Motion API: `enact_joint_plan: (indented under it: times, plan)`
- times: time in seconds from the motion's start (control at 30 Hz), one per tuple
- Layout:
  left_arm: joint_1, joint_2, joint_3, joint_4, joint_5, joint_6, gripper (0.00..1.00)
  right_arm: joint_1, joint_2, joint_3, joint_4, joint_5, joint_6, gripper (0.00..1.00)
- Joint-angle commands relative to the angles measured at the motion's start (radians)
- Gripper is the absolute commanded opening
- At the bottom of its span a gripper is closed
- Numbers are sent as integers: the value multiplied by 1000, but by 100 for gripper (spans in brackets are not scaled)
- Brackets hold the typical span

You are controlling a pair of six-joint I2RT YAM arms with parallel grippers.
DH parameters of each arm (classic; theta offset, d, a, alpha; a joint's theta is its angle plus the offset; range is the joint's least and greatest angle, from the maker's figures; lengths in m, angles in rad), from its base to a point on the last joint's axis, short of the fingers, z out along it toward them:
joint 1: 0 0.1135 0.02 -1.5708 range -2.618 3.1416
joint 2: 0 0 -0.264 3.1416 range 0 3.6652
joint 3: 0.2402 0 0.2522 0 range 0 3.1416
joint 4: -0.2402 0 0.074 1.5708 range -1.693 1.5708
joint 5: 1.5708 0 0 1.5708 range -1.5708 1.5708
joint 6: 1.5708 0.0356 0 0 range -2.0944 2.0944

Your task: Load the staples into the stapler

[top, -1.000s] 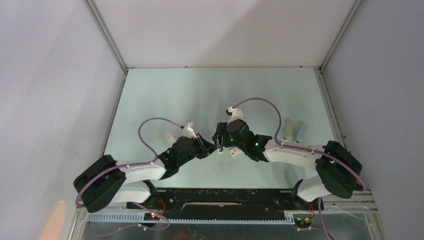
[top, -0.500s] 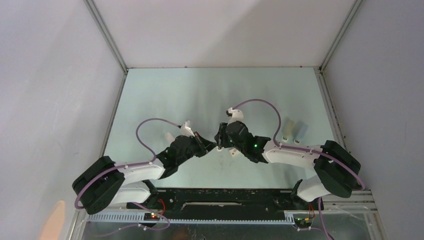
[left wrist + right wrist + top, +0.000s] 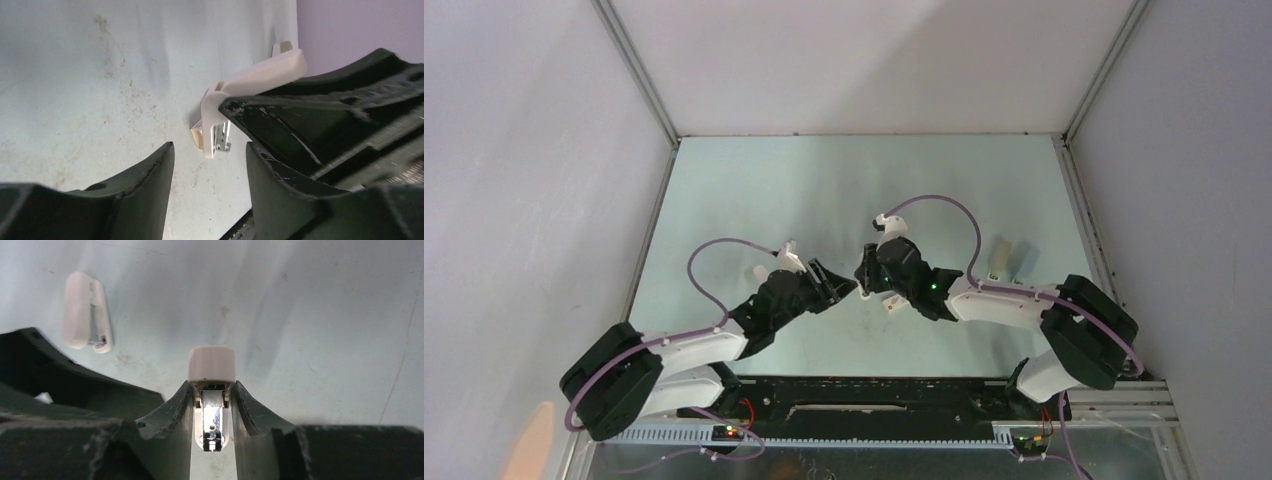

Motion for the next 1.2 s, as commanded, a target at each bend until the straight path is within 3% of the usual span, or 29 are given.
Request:
enact_joint_plan:
  times: [0.0, 0.27, 0.33, 0.57, 0.67, 0.93, 1.17]
  plan:
    - [17, -118, -18, -124, -54, 36, 62, -43, 46, 41, 48, -42, -102, 14]
    - [27, -487, 62, -638, -294, 157, 95, -80, 166, 121, 52, -69, -208, 14]
    - [29, -561, 95, -757, -355, 186, 99, -81, 201, 146, 41, -75, -229, 15]
    - [40, -639, 214, -1065, -520, 221, 100, -83, 309, 215, -5, -92, -252, 19]
    - [44, -616, 246, -1140, -547, 199, 100, -83, 321, 218, -10, -91, -250, 29]
    - [54, -564, 246, -1166, -514, 177, 100, -74, 286, 218, -47, -55, -241, 62]
    - [62, -560, 248, -1183, -541, 150, 100, -68, 181, 217, -117, -51, -240, 71]
